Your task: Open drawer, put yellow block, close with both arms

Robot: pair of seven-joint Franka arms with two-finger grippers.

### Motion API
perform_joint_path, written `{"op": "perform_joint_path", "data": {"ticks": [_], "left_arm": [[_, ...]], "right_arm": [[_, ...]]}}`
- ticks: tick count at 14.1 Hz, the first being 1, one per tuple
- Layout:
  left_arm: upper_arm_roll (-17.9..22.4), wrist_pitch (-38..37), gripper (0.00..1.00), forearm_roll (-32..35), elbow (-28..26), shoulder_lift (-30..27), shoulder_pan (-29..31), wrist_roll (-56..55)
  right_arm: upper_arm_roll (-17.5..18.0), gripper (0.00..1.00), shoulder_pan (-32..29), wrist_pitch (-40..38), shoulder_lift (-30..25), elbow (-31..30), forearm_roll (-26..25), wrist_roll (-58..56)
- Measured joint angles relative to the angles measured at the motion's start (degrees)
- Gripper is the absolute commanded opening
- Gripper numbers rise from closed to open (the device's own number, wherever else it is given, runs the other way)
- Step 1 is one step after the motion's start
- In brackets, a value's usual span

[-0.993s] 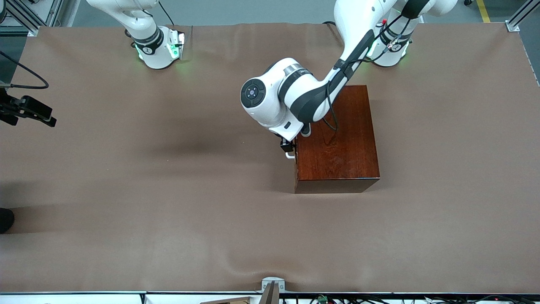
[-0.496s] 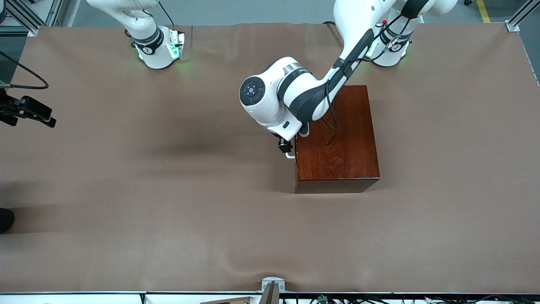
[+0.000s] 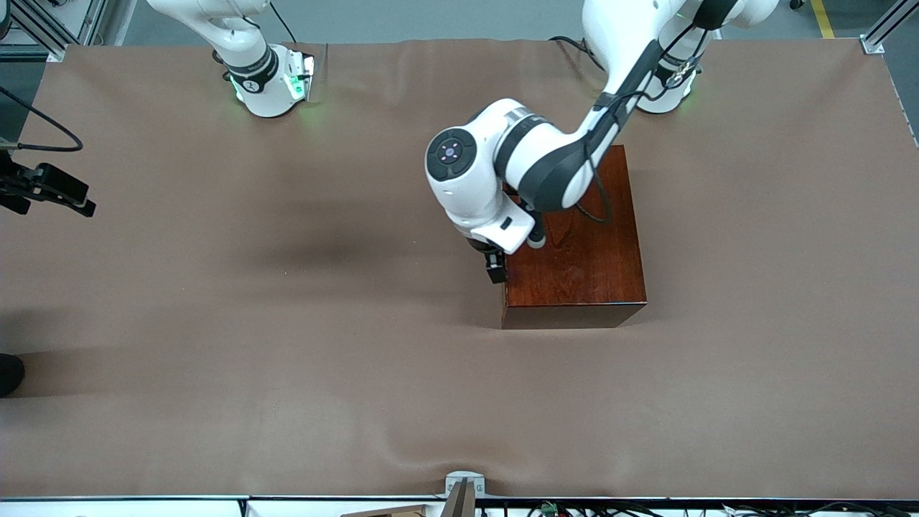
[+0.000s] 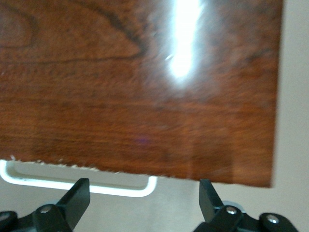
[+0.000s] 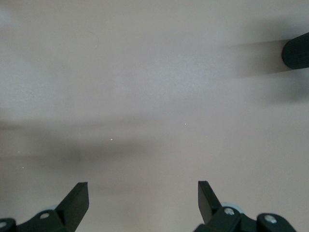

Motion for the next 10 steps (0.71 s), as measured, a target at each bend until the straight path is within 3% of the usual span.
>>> {"op": "perform_joint_path", "data": {"ticks": [5,10], "left_arm": [[1.7,0.0,1.00,0.3,0.2,-3.2,4.9,5.5],[2.0,0.7,1.00,0.3,0.3,-5.4,16.9,21.9]], "right_arm": [[0.0,1.00,0.0,0.0,0.0,0.0,0.0,0.0],[0.0,1.00,0.0,0.1,0.0,0.0,0.0,0.0]]}}
